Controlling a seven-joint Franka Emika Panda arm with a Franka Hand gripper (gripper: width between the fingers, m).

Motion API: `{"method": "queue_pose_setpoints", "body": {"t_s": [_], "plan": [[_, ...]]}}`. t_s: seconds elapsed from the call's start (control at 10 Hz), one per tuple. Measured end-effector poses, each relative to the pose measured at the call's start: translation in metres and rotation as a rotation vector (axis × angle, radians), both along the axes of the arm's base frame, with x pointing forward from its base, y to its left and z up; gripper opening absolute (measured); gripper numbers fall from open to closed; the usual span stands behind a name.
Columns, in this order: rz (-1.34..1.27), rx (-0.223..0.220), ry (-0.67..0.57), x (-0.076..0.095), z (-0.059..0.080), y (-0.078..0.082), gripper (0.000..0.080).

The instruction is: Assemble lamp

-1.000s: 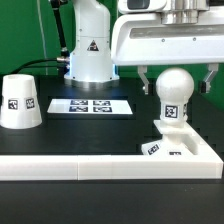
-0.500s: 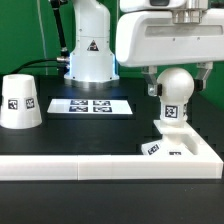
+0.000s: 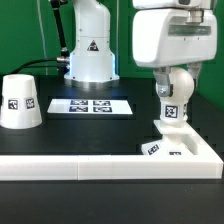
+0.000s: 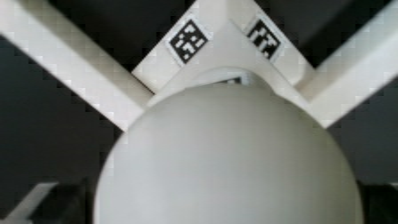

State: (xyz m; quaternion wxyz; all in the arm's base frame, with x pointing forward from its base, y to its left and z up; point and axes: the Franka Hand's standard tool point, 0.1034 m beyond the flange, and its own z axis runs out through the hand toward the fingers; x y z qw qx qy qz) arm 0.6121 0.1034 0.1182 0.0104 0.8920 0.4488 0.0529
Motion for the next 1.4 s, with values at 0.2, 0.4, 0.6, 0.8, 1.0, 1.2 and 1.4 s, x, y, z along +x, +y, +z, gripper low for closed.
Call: {"method": "queue_pose_setpoints", "body": {"t_s": [0.2,0.4,0.6,0.8,1.0,1.2,1.4], "plan": [[0.17,-0.038,0.004,0.0,-0.0009,0.0006,0.0699],[0.242,-0.055,-0.017,0.0017,0.0017,0.0039,0.0699],[0.282,-0.063,-0.034,0.0046,0.0029,0.0,0.0699],[0.282,-0.063,-0.033,0.0046,0.0025,-0.0004,0.0574],[0.272,-0.061,-0.033,0.0046,0.0025,-0.0005,0.0576],[0.119,-0.044,-0.036,0.0055,0.0029,-0.0016,0.0576],[-0.112,-0.012,-0.042,0.0061,0.0032,0.0024,0.0576]]}}
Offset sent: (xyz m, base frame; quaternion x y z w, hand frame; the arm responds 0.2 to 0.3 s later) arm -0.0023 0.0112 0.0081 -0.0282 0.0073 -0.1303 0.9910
